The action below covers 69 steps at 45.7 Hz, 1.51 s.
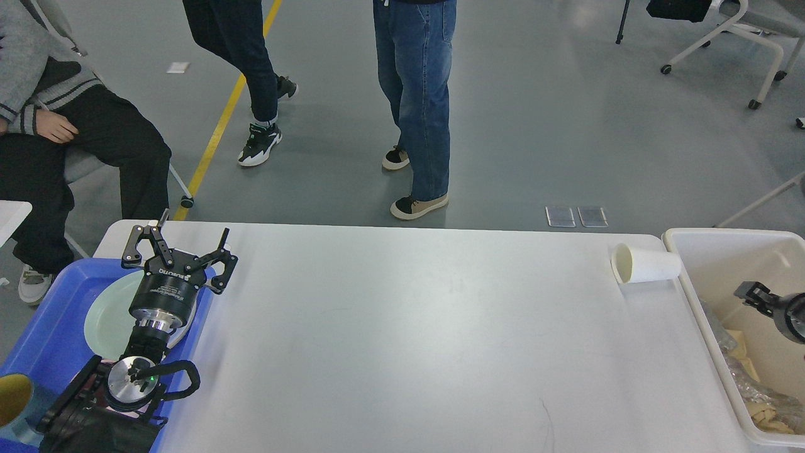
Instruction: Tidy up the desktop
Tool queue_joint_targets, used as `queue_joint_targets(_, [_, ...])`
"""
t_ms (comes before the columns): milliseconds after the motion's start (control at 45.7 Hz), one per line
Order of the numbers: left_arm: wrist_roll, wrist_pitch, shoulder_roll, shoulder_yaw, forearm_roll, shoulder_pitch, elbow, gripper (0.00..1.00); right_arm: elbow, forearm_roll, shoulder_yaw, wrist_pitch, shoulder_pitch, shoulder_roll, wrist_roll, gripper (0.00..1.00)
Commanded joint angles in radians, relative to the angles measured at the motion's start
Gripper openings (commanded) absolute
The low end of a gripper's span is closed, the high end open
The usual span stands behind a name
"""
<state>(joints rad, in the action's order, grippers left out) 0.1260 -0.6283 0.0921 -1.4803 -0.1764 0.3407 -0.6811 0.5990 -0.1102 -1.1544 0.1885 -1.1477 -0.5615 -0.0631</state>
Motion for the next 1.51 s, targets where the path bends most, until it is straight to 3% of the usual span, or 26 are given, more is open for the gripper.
queue_joint_targets(0, [0.0,-0.001,0.0,0.0,0.0,0.0,0.0,0.96,0.217,0.0,-0.169,0.034,-0.248,0.002,0.0,1.0])
queue_joint_targets(197, [0.0,0.001,0.0,0.0,0.0,0.0,0.0,0.96,0.465,-0.002,-0.29,0.209,-0.607,0.037,-0.012,1.0])
queue_joint_targets(416, [0.001,-0.001,0.0,0.0,0.0,-0.002,0.0,0.96,0.573,-0.005,-0.34,0.535,-0.92,0.172,-0.027,1.0])
queue_joint_targets(547, [0.001,-0.001,0.0,0.0,0.0,-0.002,0.0,0.96,0.653,-0.003,-0.318,0.657,-1.093,0.195,-0.027,1.0])
queue_joint_targets(657, [0.001,-0.001,0.0,0.0,0.0,-0.002,0.0,0.96,0.807,0.0,-0.297,0.689,-1.245,0.198,-0.035,1.0])
queue_joint_targets(875, [0.001,0.001,0.0,0.0,0.0,-0.002,0.0,0.96,1.085,0.001,-0.211,0.7,-1.475,0.207,-0.118,1.0])
queue_joint_targets(1488, [0.0,0.001,0.0,0.0,0.0,0.0,0.0,0.96,1.093,-0.002,-0.183,0.704,-1.495,0.232,-0.113,1.0])
